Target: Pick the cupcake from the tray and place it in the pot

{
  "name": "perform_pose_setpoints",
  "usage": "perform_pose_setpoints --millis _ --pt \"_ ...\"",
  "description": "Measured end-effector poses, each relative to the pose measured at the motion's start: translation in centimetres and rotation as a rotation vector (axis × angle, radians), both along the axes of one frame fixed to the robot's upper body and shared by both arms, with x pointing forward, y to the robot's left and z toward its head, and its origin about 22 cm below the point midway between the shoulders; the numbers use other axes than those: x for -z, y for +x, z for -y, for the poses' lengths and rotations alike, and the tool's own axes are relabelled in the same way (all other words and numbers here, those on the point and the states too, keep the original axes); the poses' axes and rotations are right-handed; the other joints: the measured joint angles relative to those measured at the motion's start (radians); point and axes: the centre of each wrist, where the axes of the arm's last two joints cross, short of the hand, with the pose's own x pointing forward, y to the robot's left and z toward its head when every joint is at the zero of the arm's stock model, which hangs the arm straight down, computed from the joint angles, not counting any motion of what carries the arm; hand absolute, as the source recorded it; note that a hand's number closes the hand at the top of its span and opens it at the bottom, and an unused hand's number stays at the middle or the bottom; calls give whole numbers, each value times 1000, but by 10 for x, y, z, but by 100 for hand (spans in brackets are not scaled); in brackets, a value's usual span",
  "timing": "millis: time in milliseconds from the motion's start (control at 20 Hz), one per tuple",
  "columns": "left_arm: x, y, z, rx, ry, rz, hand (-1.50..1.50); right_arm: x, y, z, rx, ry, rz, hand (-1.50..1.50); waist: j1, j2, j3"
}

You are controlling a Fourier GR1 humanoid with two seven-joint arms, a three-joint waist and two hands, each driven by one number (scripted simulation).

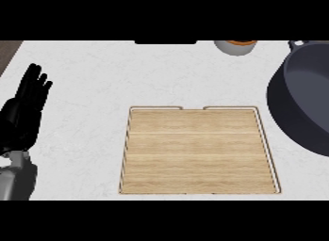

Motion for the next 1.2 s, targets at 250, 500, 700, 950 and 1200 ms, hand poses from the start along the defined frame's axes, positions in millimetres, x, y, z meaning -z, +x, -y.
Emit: perform_pose_setpoints --millis 250,500,700,950,1200 --pt "-4 0 -1 10 -5 -2 0 12 33 31 27 48 -27 150 5 1 0" --pt "-1 4 9 13 0 6 0 16 57 50 105 -43 12 150 14 5 1" --pt "-1 6 13 25 -9 7 0 36 71 66 218 -223 30 150 26 9 1" --pt "-4 5 10 26 0 7 0 70 106 80 261 -301 3 150 30 8 1" --pt "-4 4 10 36 -7 7 0 102 125 95 256 -268 -75 -150 32 9 2"
